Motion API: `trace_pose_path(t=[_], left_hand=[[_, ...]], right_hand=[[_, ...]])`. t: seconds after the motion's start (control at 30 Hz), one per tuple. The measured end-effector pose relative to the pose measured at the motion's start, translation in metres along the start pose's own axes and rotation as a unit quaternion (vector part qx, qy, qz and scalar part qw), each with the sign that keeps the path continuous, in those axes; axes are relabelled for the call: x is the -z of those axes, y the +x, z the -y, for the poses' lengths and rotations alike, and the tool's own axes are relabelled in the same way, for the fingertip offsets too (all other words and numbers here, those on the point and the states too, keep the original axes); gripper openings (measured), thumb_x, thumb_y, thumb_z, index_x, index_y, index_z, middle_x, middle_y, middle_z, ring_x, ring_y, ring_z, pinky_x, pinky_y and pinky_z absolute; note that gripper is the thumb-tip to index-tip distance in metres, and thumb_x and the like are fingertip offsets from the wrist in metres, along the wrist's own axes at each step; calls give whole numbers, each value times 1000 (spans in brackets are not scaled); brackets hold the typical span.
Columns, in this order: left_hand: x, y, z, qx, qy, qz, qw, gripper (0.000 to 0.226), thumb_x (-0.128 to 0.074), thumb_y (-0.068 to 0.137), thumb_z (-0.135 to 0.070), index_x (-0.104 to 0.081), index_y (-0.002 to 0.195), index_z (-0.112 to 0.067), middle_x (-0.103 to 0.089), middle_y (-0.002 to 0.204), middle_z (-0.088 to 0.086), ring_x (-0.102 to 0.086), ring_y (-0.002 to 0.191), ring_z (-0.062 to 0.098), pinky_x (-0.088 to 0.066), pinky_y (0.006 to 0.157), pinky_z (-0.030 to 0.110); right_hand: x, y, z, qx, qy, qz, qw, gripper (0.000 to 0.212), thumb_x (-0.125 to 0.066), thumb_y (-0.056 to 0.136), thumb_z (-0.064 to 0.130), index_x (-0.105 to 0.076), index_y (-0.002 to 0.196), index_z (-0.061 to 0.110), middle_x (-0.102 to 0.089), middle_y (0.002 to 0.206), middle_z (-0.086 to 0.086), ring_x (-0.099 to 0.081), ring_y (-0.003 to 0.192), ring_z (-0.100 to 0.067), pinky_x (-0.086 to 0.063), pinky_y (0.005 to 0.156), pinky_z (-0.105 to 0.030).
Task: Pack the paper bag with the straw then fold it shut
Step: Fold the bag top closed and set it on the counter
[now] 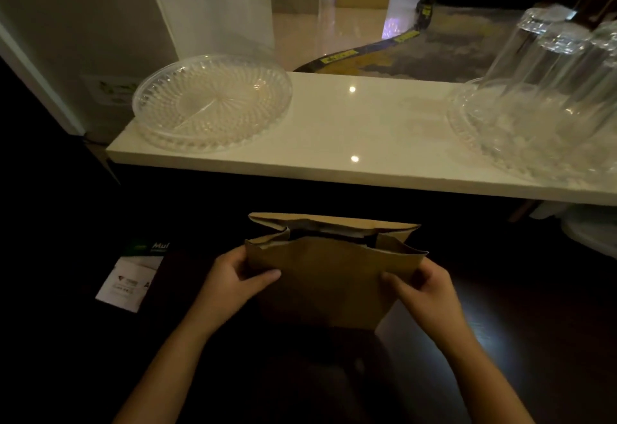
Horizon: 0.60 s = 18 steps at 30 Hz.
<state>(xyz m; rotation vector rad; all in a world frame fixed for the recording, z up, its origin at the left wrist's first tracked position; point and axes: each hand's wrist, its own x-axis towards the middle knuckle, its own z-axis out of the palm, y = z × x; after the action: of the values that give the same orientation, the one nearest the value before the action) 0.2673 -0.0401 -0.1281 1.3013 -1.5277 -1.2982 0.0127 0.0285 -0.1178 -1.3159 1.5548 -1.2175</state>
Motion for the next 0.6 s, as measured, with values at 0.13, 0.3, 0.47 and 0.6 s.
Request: trace_pose_path(t=[0.13,0.3,0.47,0.6], left_hand=[[-4,13,3,-28,48,-62,997,40,-76,70,-7,-56,92,-34,-59,103,-6,-58,97,9,-47,74,10],[-5,24,14,-7,47,12,999,117,-80,61,-1,-5,118,-71,-30,134,-8,-34,124,8,-36,89,7],[-19,32,25,36,32,-12,999,82,-80,60,4,-37,127,-16,-55,105,-7,-52,105,16,-43,90,31],[-19,35,23,28,7,11,1000,54,-74,66,7,-51,107,-19,-60,97,-11,-57,91,3,-50,75,10]], right_hand=[[0,16,-16,11,3,-70,997,52,-75,66,0,-50,96,35,-59,101,-4,-59,92,1,-50,77,-19],[4,31,-37,-26,20,41,999,111,-84,57,10,-13,133,48,-42,136,3,-51,117,-3,-51,89,-24],[-8,37,-51,-38,49,50,997,84,-78,63,0,-31,126,31,-56,113,6,-60,97,5,-50,65,-9],[-17,40,-62,-55,14,14,998,56,-78,65,4,-51,112,19,-62,107,-3,-63,92,1,-52,67,-11]])
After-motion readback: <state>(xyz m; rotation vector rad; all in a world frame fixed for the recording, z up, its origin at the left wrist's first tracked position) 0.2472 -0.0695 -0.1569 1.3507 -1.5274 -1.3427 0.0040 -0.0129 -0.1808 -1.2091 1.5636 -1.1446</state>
